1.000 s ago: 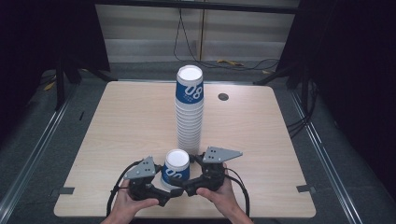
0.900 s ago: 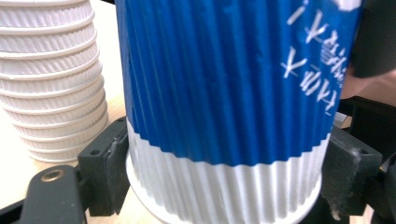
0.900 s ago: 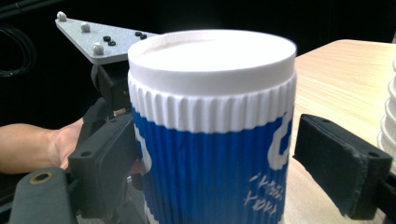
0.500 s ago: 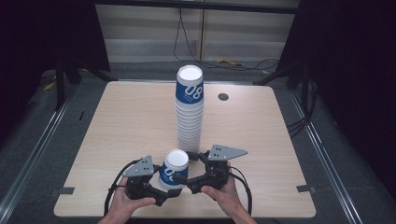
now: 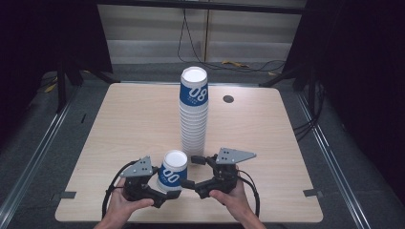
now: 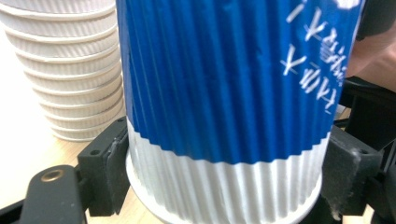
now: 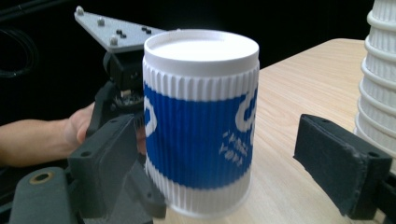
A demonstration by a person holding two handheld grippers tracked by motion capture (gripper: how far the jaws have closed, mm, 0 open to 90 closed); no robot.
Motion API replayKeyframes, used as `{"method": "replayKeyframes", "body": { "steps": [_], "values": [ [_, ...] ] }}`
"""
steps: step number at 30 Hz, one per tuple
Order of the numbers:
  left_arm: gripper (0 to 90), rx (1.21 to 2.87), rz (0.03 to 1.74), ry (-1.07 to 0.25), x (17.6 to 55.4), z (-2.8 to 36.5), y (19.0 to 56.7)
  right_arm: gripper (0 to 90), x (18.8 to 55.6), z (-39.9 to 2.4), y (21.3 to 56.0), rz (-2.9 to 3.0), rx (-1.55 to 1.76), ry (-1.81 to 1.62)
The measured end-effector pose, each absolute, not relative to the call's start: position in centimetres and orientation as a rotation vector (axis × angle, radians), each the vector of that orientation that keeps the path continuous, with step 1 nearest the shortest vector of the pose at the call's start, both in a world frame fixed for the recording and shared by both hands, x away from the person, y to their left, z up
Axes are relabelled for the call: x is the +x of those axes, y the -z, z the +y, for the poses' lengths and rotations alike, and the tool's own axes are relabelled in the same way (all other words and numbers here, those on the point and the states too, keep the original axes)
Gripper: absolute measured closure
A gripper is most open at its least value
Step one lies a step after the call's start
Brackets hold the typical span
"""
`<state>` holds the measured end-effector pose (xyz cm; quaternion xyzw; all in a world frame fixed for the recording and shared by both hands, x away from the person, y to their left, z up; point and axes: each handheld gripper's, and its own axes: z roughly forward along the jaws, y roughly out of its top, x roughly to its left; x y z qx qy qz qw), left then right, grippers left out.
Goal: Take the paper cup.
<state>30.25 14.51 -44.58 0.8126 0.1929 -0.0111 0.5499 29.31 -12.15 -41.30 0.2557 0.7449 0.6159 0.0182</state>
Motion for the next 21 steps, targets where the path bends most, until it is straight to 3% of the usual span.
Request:
{"method": "replayKeyframes", "body": {
  "steps": [21],
  "values": [
    [18.3,2.083,0.432,-0.041,30.27,15.30,44.50,15.6,29.24,-12.59,42.19,2.505,0.717,-1.733]
  ]
}}
